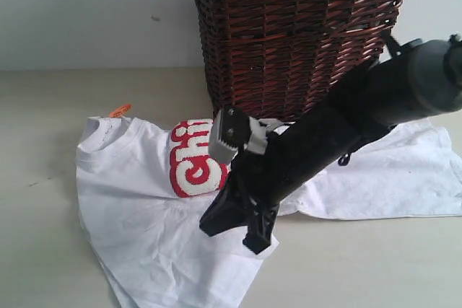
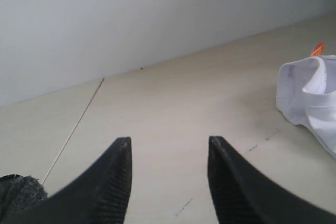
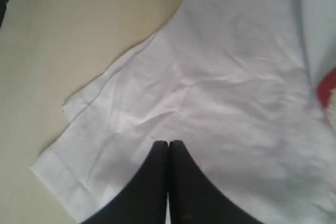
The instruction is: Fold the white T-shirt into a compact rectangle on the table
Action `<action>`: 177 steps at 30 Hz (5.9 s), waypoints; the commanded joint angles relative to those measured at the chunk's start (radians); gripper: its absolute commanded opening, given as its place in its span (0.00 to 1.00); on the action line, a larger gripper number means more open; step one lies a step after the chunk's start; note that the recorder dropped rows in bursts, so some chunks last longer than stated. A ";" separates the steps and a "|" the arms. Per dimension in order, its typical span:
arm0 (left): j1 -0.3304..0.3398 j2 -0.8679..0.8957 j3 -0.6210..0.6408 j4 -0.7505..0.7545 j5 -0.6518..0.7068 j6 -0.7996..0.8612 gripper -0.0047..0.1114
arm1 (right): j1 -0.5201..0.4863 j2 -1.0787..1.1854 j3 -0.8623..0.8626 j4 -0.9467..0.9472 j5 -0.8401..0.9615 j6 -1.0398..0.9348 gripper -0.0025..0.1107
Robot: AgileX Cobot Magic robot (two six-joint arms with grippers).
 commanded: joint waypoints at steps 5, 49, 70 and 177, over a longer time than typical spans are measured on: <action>0.001 -0.004 0.002 -0.009 -0.002 0.002 0.43 | 0.189 0.109 0.000 0.010 -0.281 -0.037 0.02; 0.001 -0.004 0.002 -0.009 -0.002 0.002 0.43 | 0.337 0.296 -0.517 -0.743 0.112 1.082 0.02; 0.001 -0.004 0.002 -0.009 -0.002 0.002 0.43 | 0.430 0.345 -0.525 -0.322 0.195 0.790 0.02; 0.001 -0.004 0.002 -0.009 -0.002 0.002 0.43 | -0.520 -1.865 1.047 -1.211 -1.017 1.665 0.02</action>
